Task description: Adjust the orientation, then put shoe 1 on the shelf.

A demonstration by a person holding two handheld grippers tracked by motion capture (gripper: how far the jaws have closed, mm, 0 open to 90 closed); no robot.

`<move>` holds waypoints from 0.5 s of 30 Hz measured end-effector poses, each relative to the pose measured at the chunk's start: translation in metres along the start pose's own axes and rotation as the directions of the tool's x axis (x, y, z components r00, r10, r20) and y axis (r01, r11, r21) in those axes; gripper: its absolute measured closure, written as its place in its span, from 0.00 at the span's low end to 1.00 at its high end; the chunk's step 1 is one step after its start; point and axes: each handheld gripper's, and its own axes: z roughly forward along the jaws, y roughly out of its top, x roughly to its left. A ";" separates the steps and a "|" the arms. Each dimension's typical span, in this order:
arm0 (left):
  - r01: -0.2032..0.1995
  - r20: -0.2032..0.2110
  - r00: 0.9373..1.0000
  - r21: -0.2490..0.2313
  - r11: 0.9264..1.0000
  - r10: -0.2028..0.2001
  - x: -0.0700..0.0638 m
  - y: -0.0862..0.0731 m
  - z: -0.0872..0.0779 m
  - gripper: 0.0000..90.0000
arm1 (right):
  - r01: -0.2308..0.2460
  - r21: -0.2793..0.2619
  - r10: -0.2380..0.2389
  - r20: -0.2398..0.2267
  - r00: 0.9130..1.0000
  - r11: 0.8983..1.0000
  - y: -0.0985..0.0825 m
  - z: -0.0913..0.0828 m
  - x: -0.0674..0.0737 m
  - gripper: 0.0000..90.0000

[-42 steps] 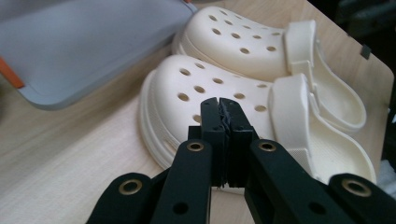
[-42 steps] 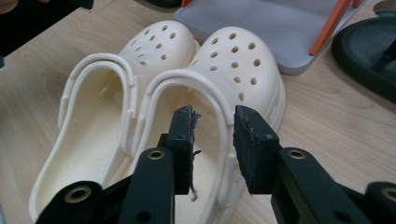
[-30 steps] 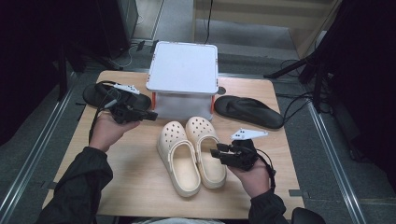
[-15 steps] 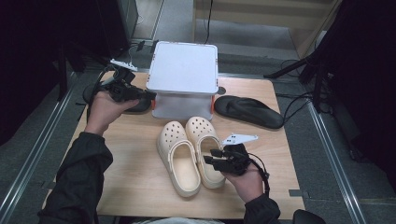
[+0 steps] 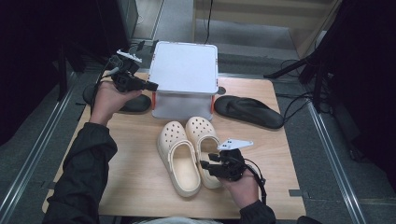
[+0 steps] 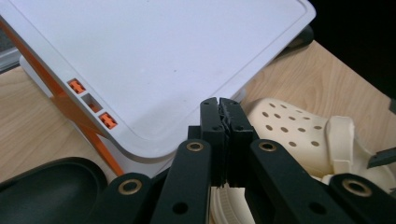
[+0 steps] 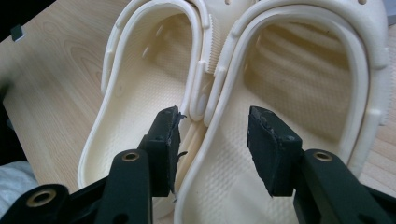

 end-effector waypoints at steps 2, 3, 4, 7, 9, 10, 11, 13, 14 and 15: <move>0.001 -0.009 1.000 0.006 1.000 -0.001 0.002 0.000 0.002 0.99 | 0.004 0.001 -0.004 0.007 1.000 1.000 -0.001 0.001 0.001 0.60; -0.001 -0.017 1.000 0.011 1.000 0.001 0.003 0.001 0.003 1.00 | 0.001 0.002 -0.001 0.006 1.000 1.000 -0.001 0.002 0.001 0.60; -0.001 -0.007 1.000 0.010 1.000 0.001 0.004 0.001 0.004 1.00 | -0.003 0.002 0.003 0.005 1.000 1.000 -0.001 0.002 0.002 0.60; -0.010 -0.006 1.000 0.009 1.000 0.010 0.005 0.002 0.003 1.00 | -0.009 -0.001 0.009 0.012 1.000 1.000 -0.002 0.004 0.002 0.56; -0.005 -0.014 1.000 0.002 1.000 0.005 0.005 0.002 0.003 0.99 | -0.017 -0.001 0.017 0.012 1.000 1.000 -0.002 0.005 0.002 0.53; -0.005 -0.014 1.000 -0.001 1.000 0.005 0.006 0.003 0.002 0.99 | -0.018 -0.003 0.018 0.014 1.000 1.000 -0.001 0.005 0.003 0.52; -0.007 -0.014 1.000 -0.004 1.000 0.007 0.007 0.003 0.002 0.99 | -0.013 -0.006 0.013 0.015 1.000 1.000 -0.001 0.006 0.003 0.52; -0.003 -0.012 1.000 -0.006 1.000 0.003 0.009 0.004 0.002 0.99 | -0.013 -0.009 0.013 0.018 1.000 1.000 0.000 0.007 0.004 0.52; -0.001 -0.014 1.000 -0.008 1.000 0.001 0.010 0.004 0.003 0.99 | -0.010 -0.010 0.011 0.019 1.000 1.000 0.000 0.008 0.004 0.52; 0.002 -0.012 1.000 -0.012 1.000 -0.002 0.012 0.004 0.004 0.99 | -0.014 -0.007 0.014 0.021 1.000 1.000 0.000 0.009 0.005 0.52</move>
